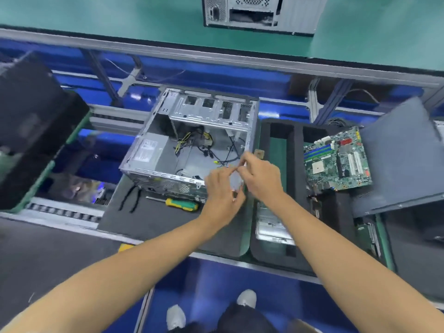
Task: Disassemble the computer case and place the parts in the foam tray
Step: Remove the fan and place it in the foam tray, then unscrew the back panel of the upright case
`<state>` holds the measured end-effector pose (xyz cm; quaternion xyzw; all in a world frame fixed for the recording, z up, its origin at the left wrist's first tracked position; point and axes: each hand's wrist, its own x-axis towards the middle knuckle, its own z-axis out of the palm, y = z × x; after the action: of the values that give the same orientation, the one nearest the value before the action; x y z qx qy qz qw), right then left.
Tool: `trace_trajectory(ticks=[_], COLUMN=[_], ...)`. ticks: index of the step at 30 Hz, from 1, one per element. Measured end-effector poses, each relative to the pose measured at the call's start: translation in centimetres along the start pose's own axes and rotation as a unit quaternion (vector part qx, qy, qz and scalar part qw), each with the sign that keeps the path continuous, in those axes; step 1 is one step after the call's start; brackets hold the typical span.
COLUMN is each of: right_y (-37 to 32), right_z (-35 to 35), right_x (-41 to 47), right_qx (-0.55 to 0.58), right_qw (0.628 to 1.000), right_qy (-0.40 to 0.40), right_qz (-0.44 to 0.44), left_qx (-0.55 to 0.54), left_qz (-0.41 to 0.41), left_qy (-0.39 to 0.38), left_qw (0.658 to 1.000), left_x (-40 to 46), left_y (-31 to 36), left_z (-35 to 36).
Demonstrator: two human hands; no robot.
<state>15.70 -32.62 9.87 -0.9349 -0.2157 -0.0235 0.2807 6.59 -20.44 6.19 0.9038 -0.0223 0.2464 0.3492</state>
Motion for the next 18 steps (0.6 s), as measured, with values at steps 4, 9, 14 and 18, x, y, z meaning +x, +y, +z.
trace_trajectory(ticks=[4, 9, 14, 18], right_y=[-7.4, -11.4, -11.6, -11.2], right_z=[4.5, 8.6, 9.9, 10.3], right_x=[1.7, 3.8, 4.2, 4.1], right_qx=[-0.051, -0.146, -0.169, -0.161], right_qw=[0.994, 0.965, 0.959, 0.964], right_qy=[-0.075, -0.182, -0.191, -0.172], right_qz=[-0.063, -0.122, -0.127, -0.121], left_qx=[0.013, -0.138, -0.204, -0.2], left_qz=[-0.039, -0.38, -0.445, -0.471], left_qy=[0.107, 0.095, 0.037, 0.05], left_qw=[0.993, 0.91, 0.871, 0.858], left_x=[-5.4, -7.5, -7.2, -5.9], left_y=[-5.5, -11.5, -15.1, -16.2], left_z=[-4.1, -7.4, -8.6, -7.8])
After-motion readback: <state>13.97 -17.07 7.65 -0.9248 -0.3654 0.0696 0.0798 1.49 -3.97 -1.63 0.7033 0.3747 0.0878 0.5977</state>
